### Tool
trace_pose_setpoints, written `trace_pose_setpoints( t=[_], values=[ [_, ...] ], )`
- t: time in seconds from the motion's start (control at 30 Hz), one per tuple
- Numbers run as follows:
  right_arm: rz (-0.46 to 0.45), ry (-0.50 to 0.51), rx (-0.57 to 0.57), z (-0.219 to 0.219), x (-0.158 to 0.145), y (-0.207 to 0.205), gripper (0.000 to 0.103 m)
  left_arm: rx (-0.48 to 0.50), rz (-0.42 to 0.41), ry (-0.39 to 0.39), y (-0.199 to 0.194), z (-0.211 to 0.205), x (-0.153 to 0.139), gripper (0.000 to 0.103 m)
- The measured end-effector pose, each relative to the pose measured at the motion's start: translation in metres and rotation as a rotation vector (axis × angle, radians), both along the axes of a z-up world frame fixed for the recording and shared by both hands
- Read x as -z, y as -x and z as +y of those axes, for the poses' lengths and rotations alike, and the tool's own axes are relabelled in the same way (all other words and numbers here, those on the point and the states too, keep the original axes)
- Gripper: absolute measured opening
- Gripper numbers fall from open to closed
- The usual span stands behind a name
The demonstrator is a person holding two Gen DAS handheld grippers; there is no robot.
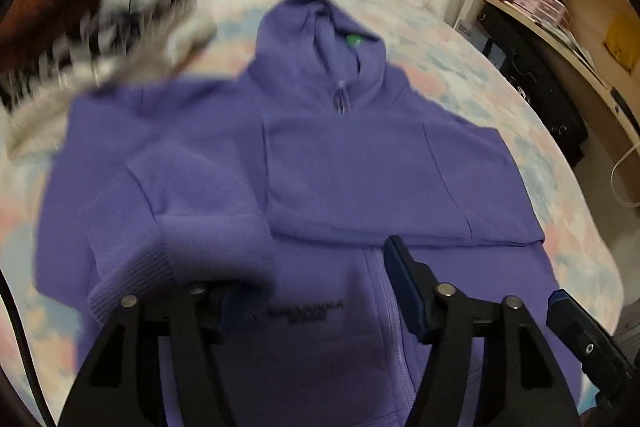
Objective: Fold large clothes
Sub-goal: 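Fold that sleeve across the chest with the left tool, release, then grasp the second folded sleeve's cuff with the right tool to straighten it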
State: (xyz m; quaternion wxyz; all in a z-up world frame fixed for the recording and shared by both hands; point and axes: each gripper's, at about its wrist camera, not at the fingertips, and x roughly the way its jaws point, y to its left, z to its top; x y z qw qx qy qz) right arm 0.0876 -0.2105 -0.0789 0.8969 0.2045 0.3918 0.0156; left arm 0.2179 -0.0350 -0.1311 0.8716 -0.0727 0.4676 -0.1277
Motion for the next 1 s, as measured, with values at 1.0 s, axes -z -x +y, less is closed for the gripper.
trace_pose_setpoints(
  t=[1.0],
  values=[
    [0.032,0.318,-0.470,0.155,0.012,-0.030,0.064,-0.261,-0.094,0.016,0.128,0.161,-0.027,0.083]
  ],
)
